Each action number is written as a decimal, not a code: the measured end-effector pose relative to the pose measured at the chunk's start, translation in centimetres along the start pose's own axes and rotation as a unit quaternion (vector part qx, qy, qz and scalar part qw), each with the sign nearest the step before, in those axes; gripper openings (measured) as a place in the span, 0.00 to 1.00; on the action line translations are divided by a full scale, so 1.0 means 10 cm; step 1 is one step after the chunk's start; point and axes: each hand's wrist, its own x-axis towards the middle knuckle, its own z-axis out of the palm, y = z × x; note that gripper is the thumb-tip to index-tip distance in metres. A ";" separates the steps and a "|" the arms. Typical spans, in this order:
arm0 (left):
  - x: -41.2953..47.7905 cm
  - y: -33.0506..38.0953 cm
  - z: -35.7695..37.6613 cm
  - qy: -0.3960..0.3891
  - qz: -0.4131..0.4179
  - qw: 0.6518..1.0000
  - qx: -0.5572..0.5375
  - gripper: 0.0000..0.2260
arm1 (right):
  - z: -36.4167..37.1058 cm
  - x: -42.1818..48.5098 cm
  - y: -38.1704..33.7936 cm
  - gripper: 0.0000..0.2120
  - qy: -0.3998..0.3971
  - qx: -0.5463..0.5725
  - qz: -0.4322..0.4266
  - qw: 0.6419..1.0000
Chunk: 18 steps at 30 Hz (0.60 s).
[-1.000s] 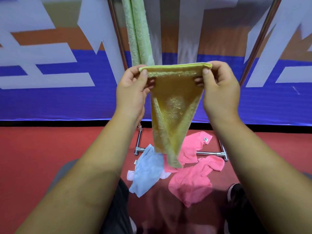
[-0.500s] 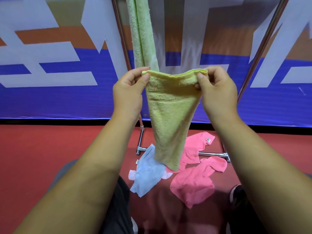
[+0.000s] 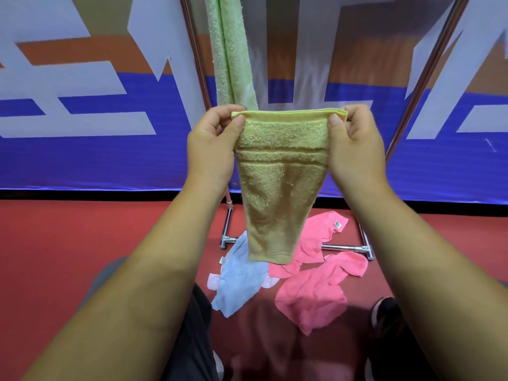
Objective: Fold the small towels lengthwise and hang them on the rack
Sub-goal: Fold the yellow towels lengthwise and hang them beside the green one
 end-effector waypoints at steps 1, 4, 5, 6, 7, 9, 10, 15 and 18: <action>0.00 0.00 0.00 0.000 0.000 1.000 0.000 0.07 | 0.00 0.01 0.01 0.07 -0.003 0.012 0.005 1.000; 0.01 -0.01 -0.03 0.000 -0.001 1.000 -0.003 0.07 | -0.02 0.05 0.04 0.04 -0.006 0.067 0.025 0.997; 0.01 -0.02 -0.03 0.000 -0.002 1.000 -0.005 0.07 | -0.02 0.06 0.05 0.04 -0.004 0.074 0.028 0.997; 0.01 -0.02 -0.03 0.000 -0.004 1.000 -0.011 0.07 | -0.03 0.07 0.06 0.04 -0.002 0.074 0.027 0.997; 0.01 -0.03 -0.03 0.000 -0.007 1.000 -0.018 0.08 | -0.03 0.08 0.07 0.04 0.001 0.074 0.026 0.997; 0.01 -0.03 -0.03 0.002 -0.010 1.000 -0.026 0.08 | -0.03 0.09 0.09 0.03 0.000 0.080 0.027 0.996; 0.01 -0.03 -0.03 0.002 -0.010 1.000 -0.025 0.08 | -0.03 0.10 0.10 0.04 -0.008 0.081 0.027 0.996; 0.00 -0.03 -0.04 -0.001 -0.016 1.000 -0.002 0.08 | 0.00 0.08 0.14 0.08 -0.071 -0.018 -0.013 0.997; 0.01 -0.05 -0.07 0.009 -0.016 1.000 0.020 0.08 | 0.00 0.07 0.19 0.13 -0.107 -0.115 -0.061 0.986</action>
